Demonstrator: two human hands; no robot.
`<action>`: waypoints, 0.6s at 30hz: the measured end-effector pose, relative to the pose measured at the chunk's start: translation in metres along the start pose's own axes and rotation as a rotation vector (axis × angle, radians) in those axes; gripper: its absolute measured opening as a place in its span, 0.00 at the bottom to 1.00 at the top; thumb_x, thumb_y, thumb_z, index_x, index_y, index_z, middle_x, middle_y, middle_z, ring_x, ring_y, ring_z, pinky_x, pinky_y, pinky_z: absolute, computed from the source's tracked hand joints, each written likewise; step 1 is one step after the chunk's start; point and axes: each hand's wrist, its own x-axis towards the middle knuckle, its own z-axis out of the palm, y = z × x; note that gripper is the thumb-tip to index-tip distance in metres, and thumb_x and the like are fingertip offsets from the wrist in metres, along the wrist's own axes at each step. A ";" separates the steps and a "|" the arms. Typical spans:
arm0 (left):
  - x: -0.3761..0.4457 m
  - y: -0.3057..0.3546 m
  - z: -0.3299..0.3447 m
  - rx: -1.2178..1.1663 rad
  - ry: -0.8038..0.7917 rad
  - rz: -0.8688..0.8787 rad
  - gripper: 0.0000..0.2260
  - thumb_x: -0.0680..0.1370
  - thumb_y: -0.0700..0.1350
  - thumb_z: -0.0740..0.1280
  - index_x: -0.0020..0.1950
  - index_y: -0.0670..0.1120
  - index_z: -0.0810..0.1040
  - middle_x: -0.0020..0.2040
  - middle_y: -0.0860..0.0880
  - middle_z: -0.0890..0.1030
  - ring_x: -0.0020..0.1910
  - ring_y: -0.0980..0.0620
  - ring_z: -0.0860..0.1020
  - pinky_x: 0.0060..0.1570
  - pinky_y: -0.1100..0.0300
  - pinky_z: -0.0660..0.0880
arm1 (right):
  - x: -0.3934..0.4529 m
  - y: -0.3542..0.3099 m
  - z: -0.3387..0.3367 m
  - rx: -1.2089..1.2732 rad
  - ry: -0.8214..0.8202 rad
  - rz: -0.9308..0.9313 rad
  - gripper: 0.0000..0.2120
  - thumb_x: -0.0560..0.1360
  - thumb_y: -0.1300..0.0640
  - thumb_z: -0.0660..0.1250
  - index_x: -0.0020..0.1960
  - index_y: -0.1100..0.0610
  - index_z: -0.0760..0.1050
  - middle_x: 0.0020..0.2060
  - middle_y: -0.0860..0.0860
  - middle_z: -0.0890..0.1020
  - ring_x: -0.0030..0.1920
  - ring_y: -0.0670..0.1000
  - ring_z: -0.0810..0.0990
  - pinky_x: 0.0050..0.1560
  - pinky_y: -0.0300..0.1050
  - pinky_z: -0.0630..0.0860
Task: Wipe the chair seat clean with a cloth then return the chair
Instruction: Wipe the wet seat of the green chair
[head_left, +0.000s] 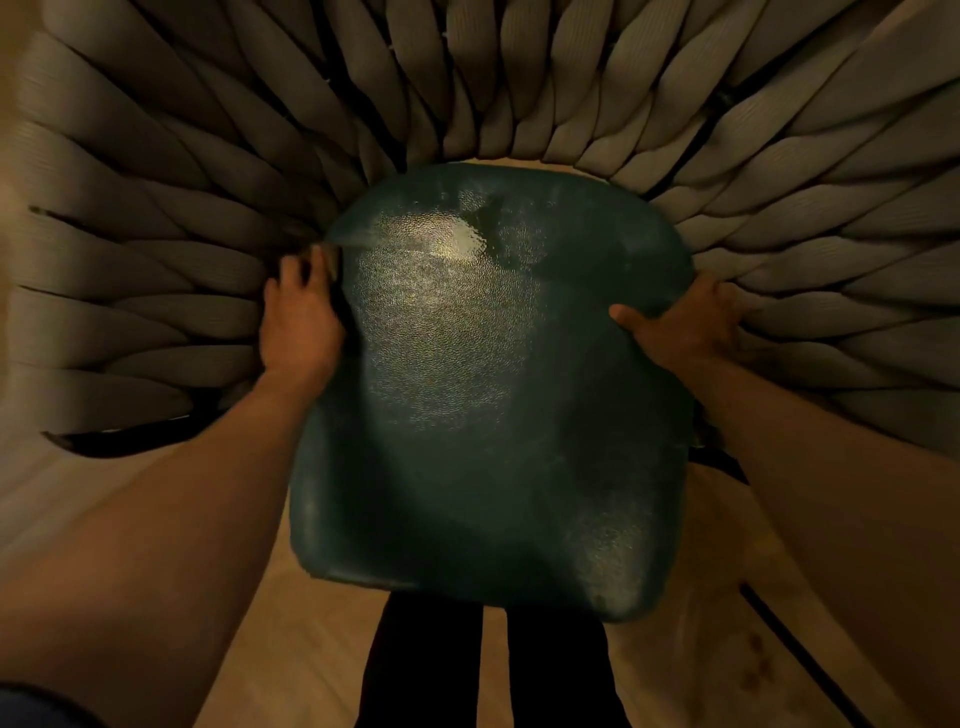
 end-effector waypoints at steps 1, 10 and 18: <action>0.001 -0.004 0.000 -0.022 0.011 -0.006 0.29 0.74 0.33 0.61 0.76 0.42 0.62 0.64 0.35 0.67 0.53 0.31 0.71 0.57 0.41 0.69 | 0.001 -0.001 0.000 0.004 -0.004 0.006 0.49 0.68 0.35 0.77 0.76 0.60 0.60 0.73 0.61 0.66 0.74 0.63 0.65 0.70 0.61 0.68; -0.002 0.024 0.010 -0.185 0.102 -0.060 0.28 0.74 0.36 0.58 0.75 0.45 0.64 0.66 0.37 0.68 0.54 0.32 0.71 0.58 0.46 0.68 | 0.000 0.006 -0.005 0.252 -0.001 0.034 0.42 0.66 0.37 0.78 0.73 0.53 0.68 0.69 0.56 0.73 0.68 0.61 0.74 0.67 0.58 0.75; -0.011 0.097 0.014 -0.186 -0.007 0.118 0.31 0.73 0.35 0.61 0.76 0.42 0.61 0.72 0.39 0.65 0.56 0.34 0.70 0.60 0.46 0.68 | -0.013 0.018 -0.012 0.410 0.014 0.015 0.29 0.72 0.30 0.68 0.64 0.48 0.78 0.60 0.50 0.82 0.60 0.56 0.81 0.63 0.57 0.78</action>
